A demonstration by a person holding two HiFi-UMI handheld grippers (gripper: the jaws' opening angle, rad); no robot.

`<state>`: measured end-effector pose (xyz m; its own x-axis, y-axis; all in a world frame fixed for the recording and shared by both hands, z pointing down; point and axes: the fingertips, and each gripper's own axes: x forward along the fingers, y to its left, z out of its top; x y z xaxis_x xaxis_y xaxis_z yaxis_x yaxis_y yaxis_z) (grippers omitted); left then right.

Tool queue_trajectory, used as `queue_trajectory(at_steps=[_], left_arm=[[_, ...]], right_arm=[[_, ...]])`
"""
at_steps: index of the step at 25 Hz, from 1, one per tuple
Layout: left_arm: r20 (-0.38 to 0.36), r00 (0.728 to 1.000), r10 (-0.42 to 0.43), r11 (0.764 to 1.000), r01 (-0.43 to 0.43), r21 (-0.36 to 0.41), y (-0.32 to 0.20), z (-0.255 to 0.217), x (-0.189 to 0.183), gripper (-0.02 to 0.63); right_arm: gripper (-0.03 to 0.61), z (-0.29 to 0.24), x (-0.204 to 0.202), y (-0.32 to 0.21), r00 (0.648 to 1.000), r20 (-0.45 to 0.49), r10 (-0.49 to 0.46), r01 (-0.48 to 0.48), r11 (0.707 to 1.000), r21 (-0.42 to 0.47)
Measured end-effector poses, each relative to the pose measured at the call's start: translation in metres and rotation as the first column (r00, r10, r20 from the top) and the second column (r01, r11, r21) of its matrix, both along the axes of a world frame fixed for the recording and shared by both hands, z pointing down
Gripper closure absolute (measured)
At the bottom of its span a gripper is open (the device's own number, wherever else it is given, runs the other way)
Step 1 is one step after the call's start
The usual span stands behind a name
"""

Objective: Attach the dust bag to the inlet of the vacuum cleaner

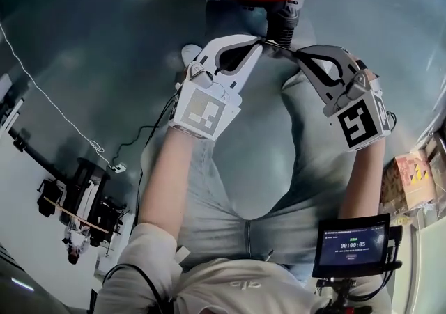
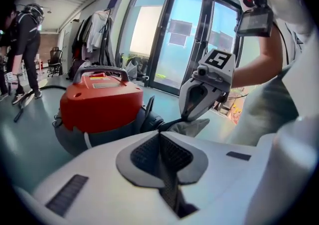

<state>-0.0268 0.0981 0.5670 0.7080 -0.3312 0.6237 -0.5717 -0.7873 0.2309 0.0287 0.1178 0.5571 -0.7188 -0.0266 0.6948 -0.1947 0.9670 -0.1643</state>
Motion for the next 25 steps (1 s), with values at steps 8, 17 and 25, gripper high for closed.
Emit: queue_trajectory(at_steps=[8,17,25], left_arm=[[-0.142,0.977,0.157,0.986,-0.148,0.071,-0.024,-0.064,-0.001,0.601],[-0.13,0.954,0.272,0.962,-0.272,0.016,-0.008,0.009,0.004,0.598],[0.006,0.903,0.43,0.903,-0.43,-0.013,0.006,0.009,-0.002,0.508]], right_arm=[[0.561,-0.063,0.0,-0.018,0.997,0.057,-0.052,0.05,0.998,0.04],[0.561,0.007,0.0,-0.004,0.995,0.078,-0.06,0.062,0.998,-0.021],[0.563,0.001,-0.005,-0.006,0.991,0.064,-0.114,0.113,0.993,0.014]])
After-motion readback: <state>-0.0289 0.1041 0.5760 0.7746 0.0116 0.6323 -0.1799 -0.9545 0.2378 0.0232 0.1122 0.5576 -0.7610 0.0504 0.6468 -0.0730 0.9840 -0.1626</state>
